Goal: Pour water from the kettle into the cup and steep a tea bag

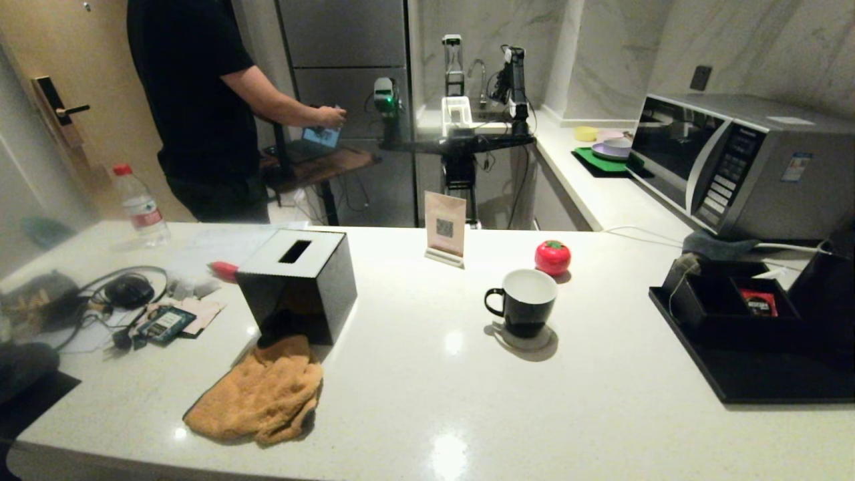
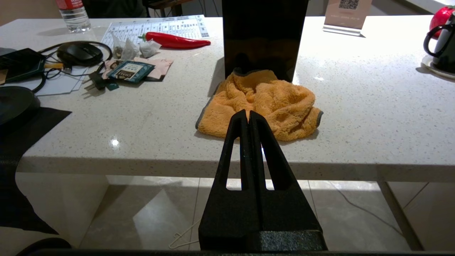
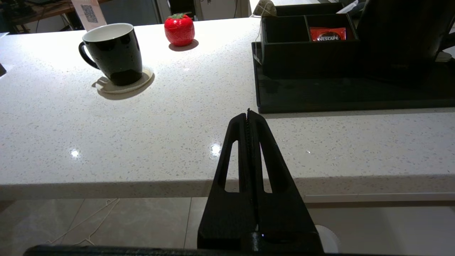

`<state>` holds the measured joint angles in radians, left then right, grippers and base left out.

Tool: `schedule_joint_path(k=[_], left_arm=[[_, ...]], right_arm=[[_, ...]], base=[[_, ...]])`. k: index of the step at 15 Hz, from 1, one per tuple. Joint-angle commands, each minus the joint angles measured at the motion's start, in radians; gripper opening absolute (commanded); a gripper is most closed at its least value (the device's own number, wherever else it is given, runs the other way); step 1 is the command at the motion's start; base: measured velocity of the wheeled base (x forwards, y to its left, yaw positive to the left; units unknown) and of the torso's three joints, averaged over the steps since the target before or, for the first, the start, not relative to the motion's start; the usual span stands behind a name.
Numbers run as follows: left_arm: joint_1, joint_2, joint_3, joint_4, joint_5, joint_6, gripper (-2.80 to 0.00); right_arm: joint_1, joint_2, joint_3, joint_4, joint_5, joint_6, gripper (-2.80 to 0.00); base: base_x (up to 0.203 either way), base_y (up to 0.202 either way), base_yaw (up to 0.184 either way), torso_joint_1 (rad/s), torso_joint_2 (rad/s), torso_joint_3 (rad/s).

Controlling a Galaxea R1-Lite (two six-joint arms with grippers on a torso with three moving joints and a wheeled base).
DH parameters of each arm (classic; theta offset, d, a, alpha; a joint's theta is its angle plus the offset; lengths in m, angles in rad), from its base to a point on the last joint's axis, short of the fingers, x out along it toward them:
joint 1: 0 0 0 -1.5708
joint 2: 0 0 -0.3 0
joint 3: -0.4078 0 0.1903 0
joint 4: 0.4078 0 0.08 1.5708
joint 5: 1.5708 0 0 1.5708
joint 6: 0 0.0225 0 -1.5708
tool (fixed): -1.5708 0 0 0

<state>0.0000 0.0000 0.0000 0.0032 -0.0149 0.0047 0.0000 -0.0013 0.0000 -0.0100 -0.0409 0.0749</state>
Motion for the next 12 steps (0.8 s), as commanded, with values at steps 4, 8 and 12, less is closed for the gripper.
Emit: schedule_joint_path(k=[4,8,12], left_arm=[[0.0,0.002,0.0,0.0,0.0,0.001,-2.8],[0.0,0.002,0.0,0.0,0.001,0.001,-2.8],[0.0,0.002,0.0,0.001,0.0,0.001,-2.8]], right_arm=[[0.0,0.001,0.0,-0.001,-0.001,0.0,-2.8],[0.0,0.001,0.0,-0.001,-0.001,0.0,-2.8],[0.0,0.001,0.0,-0.001,-0.001,0.0,-2.8]], base=[[0.0,0.0,0.0,0.0,0.0,0.0],[0.0,0.0,0.0,0.0,0.0,0.0],[0.0,0.0,0.0,0.0,0.0,0.0]])
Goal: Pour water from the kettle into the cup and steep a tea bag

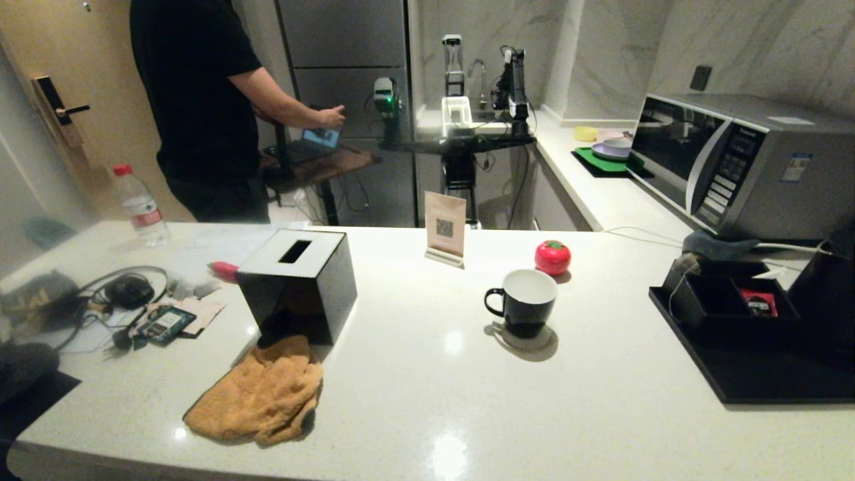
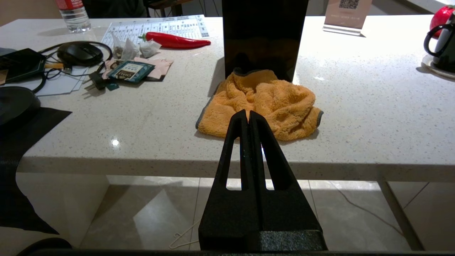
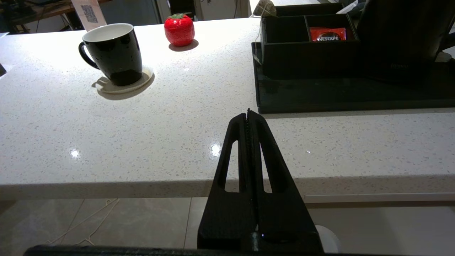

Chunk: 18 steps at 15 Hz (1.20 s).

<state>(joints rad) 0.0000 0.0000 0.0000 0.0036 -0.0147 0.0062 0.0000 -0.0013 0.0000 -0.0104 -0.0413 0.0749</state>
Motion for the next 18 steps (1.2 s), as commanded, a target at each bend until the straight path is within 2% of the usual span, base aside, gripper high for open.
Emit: schedule_joint_path(k=[1,10,18], left_arm=[[0.0,0.0,0.0,0.001,-0.001,0.0,-2.8],[0.0,0.002,0.0,0.001,-0.001,0.003,-2.8],[0.0,0.002,0.0,0.003,-0.001,0.003,-2.8]], right_arm=[[0.0,0.001,0.0,0.0,0.0,0.0,-2.8],[0.0,0.001,0.0,0.0,0.0,0.0,-2.8],[0.0,0.001,0.0,0.0,0.0,0.0,-2.8]], base=[[0.0,0.0,0.0,0.0,0.0,0.0],[-0.001,-0.019,0.001,0.0,0.0,0.0],[0.0,-0.189,0.0,0.002,0.0,0.003]])
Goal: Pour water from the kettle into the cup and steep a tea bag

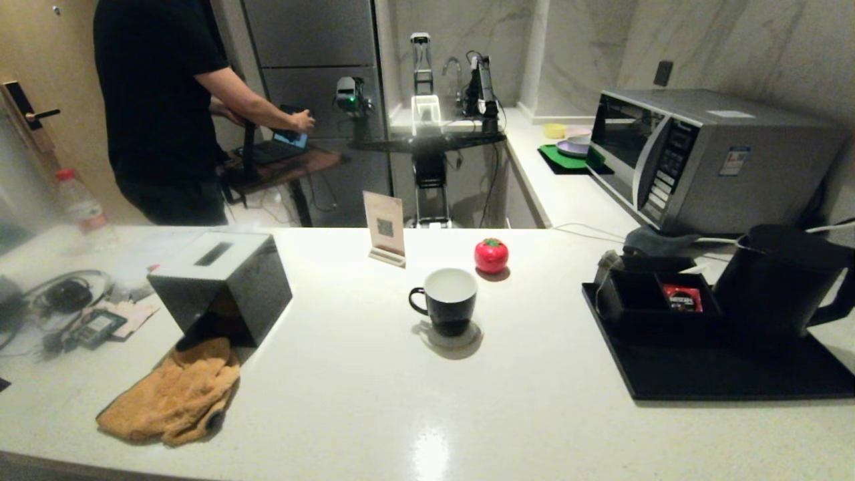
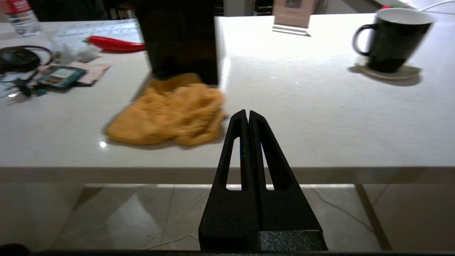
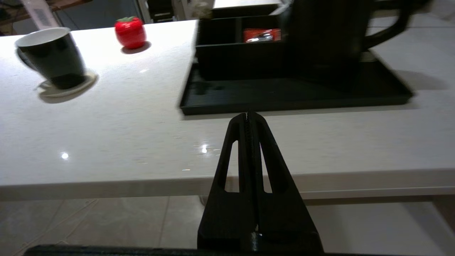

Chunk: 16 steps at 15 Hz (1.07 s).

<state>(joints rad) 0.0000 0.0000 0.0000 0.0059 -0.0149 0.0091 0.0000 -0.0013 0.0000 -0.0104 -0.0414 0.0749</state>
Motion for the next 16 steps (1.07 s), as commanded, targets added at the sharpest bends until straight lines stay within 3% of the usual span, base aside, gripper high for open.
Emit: schedule_joint_path(k=[1,4,16], left_arm=[[0.0,0.0,0.0,0.0,0.001,0.0,-2.8],[0.0,0.002,0.0,0.0,0.001,-0.001,-2.8],[0.0,0.002,0.0,0.0,0.001,-0.001,-2.8]], right_arm=[[0.0,0.001,0.0,0.0,0.0,0.0,-2.8],[0.0,0.001,0.0,0.0,0.0,0.0,-2.8],[0.0,0.001,0.0,0.001,0.0,-0.013,-2.8]], base=[[0.0,-0.196,0.0,0.002,0.0,0.002],[0.0,-0.143,-0.006,0.004,0.0,-0.001],[0.0,0.0,0.0,0.0,0.0,0.0]])
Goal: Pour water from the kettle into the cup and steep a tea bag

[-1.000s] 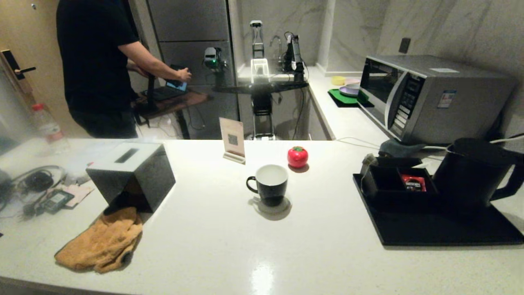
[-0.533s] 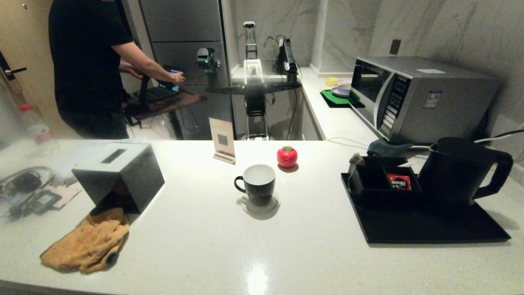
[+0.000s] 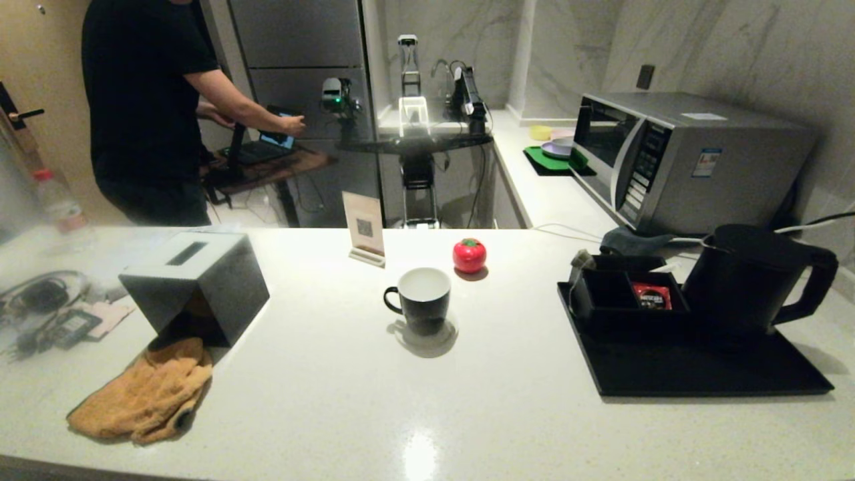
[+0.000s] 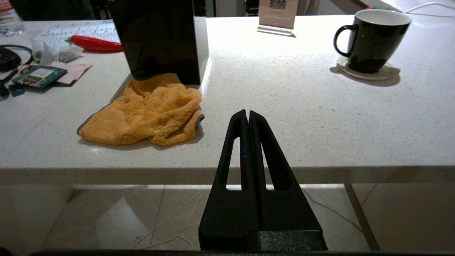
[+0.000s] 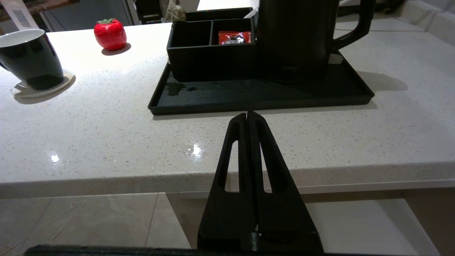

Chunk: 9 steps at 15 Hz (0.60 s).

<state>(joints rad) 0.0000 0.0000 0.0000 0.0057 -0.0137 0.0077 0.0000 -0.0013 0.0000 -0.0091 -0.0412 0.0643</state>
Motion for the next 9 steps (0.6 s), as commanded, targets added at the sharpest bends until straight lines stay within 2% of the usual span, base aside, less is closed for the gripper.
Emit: schedule_joint_path(k=[1,5,9], left_arm=[[0.0,0.002,0.0,0.0,0.0,0.0,-2.8],[0.0,0.002,0.0,0.0,0.0,0.0,-2.8],[0.0,0.0,0.0,0.0,0.0,0.0,-2.8]], right_arm=[[0.0,0.001,0.0,-0.007,0.002,-0.015,-2.8],[-0.001,0.003,-0.06,0.001,0.003,-0.037,-2.8],[-0.003,0.103,-0.157,-0.009,-0.009,-0.044,-2.8]], base=[[0.0,0.0,0.0,0.0,0.0,0.0],[0.0,0.0,0.0,0.0,0.0,0.0],[0.0,0.0,0.0,0.0,0.0,0.0]])
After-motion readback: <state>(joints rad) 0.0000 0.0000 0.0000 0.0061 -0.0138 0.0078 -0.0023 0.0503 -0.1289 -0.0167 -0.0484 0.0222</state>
